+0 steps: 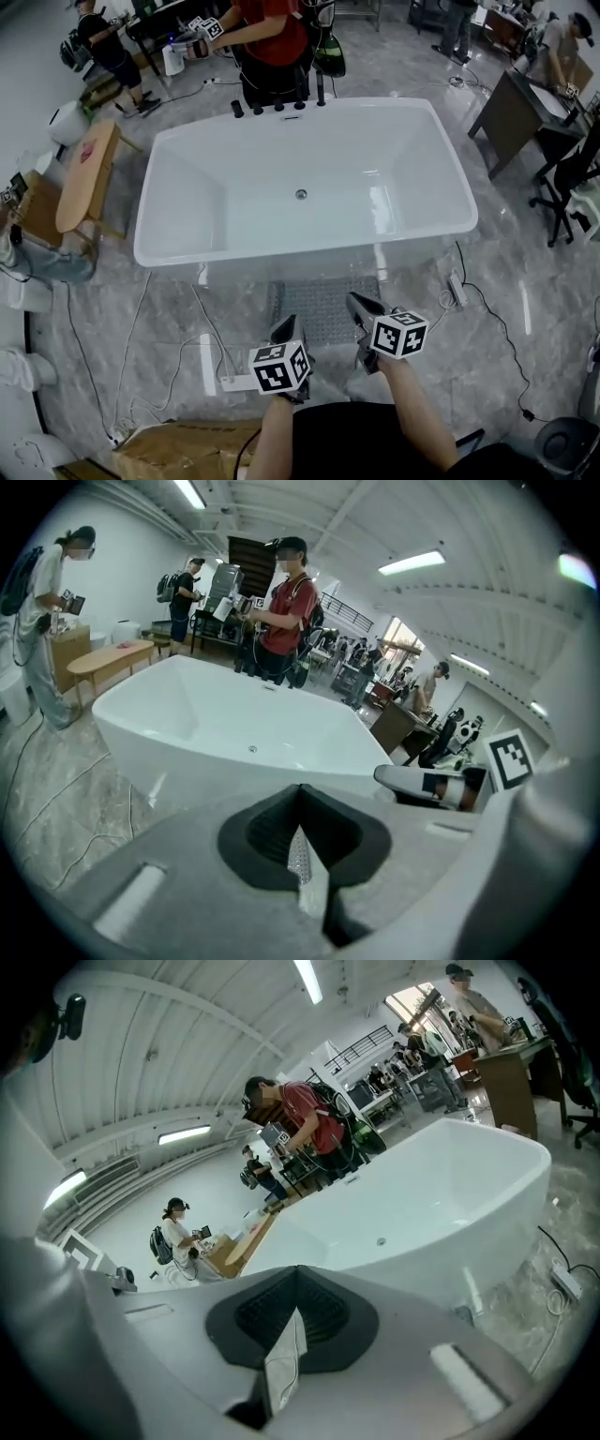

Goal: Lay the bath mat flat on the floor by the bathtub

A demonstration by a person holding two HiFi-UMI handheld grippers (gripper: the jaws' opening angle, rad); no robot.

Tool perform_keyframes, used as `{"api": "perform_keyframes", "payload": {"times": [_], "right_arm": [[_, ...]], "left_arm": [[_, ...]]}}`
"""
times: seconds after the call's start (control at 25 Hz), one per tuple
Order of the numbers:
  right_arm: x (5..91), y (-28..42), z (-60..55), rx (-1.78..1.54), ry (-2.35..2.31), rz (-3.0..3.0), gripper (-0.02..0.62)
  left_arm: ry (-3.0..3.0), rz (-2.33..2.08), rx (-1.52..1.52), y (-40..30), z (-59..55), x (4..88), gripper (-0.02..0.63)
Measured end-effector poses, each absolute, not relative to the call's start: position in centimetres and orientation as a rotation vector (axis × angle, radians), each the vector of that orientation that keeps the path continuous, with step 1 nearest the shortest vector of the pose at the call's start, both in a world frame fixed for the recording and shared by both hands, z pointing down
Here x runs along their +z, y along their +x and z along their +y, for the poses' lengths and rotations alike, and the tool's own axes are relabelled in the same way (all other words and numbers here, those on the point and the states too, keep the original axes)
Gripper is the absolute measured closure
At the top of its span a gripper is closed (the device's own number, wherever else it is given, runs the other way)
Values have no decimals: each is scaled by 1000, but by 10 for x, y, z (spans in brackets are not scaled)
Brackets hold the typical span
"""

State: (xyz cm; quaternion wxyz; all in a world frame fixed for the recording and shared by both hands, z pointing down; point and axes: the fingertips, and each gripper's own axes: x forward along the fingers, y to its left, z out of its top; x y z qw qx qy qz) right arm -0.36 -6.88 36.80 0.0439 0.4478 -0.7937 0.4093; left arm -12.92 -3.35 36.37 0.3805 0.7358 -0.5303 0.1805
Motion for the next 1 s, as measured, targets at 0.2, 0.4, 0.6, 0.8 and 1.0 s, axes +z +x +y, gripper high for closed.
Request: {"api": "perform_keyframes", "payload": {"times": [0.2,0.4,0.6,0.8,1.0], "right_arm": [[322,10,-82,1098,1388,-2527,591],[262,18,-102,938,1438,-2649,591],[215,19,-108,801,1469,-2736,591],[186,32,-108,579,1520,-2726,589],[140,56,-113,386,1645,-2731,589]], "left_arm": [[1967,-1415,414,-125,-52,321,601],[2072,-1424,350,-110,-75,279,601],[2188,-1398,315,-87,-91,238,601],[2290,-1409,284,-65,-100,200,601],[2404,-1428,223,-51,-104,150,601]]}}
